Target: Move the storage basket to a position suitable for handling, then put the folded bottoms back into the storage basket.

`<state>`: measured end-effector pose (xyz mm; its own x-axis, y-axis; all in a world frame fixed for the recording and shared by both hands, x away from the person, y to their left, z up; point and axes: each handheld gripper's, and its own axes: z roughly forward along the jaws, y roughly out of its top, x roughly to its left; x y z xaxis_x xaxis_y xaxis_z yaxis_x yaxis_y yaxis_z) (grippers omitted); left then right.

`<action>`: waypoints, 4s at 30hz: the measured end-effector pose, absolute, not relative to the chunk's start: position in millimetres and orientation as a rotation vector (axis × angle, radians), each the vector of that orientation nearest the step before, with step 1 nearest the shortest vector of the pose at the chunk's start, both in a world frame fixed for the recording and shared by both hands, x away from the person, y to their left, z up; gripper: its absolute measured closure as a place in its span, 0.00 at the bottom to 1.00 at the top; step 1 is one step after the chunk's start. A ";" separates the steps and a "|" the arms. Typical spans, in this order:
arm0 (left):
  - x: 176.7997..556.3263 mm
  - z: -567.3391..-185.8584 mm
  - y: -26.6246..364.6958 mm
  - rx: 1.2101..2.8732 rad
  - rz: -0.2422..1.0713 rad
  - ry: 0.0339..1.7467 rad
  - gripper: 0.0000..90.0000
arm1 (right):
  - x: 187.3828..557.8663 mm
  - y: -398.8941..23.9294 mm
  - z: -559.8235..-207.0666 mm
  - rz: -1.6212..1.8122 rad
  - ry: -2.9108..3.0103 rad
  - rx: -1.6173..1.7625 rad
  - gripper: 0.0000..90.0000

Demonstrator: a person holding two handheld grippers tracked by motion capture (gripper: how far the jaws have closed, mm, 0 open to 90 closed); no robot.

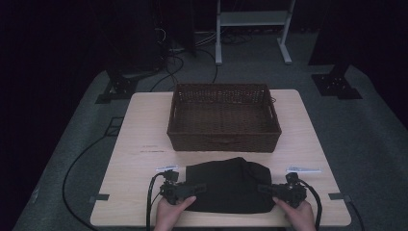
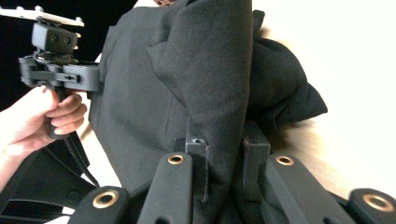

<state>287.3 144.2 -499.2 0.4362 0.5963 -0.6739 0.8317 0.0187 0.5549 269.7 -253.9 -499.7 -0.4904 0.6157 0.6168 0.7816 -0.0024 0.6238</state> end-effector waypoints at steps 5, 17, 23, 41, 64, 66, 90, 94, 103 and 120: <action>290.5 -501.6 132.3 1.676 -0.381 1.222 0.21 | 269.9 -252.2 -502.4 -1.487 -2.105 -1.496 0.86; 301.2 -514.9 130.9 1.629 -0.533 1.153 0.60 | 271.4 -245.0 -508.5 -1.454 -2.080 -1.473 0.86; 300.5 -514.4 133.4 1.603 -0.555 1.130 0.63 | 269.7 -246.9 -503.2 -1.494 -2.069 -1.456 0.87; 297.1 -485.8 145.4 1.542 -0.539 1.076 0.63 | 269.3 -252.6 -474.6 -1.638 -2.006 -1.386 0.87; 304.0 -445.4 149.6 1.511 -0.513 1.003 0.63 | 279.2 -254.5 -434.8 -1.753 -1.980 -1.305 0.87; 305.2 -441.0 150.9 1.518 -0.503 0.993 0.63 | 279.9 -253.7 -432.0 -1.759 -1.983 -1.294 0.87; 311.0 -415.8 151.1 1.522 -0.478 0.952 0.63 | 284.2 -252.3 -407.4 -1.780 -2.012 -1.266 0.87; 314.6 -403.8 150.3 1.515 -0.458 0.931 0.63 | 287.2 -253.5 -392.1 -1.813 -2.022 -1.246 0.87; 328.5 -379.1 148.9 1.517 -0.425 0.905 0.63 | 298.5 -255.6 -370.0 -1.846 -2.030 -1.232 0.87; 354.7 -346.0 160.4 1.495 -0.361 0.898 0.63 | 330.0 -245.2 -335.6 -1.886 -2.050 -1.202 0.87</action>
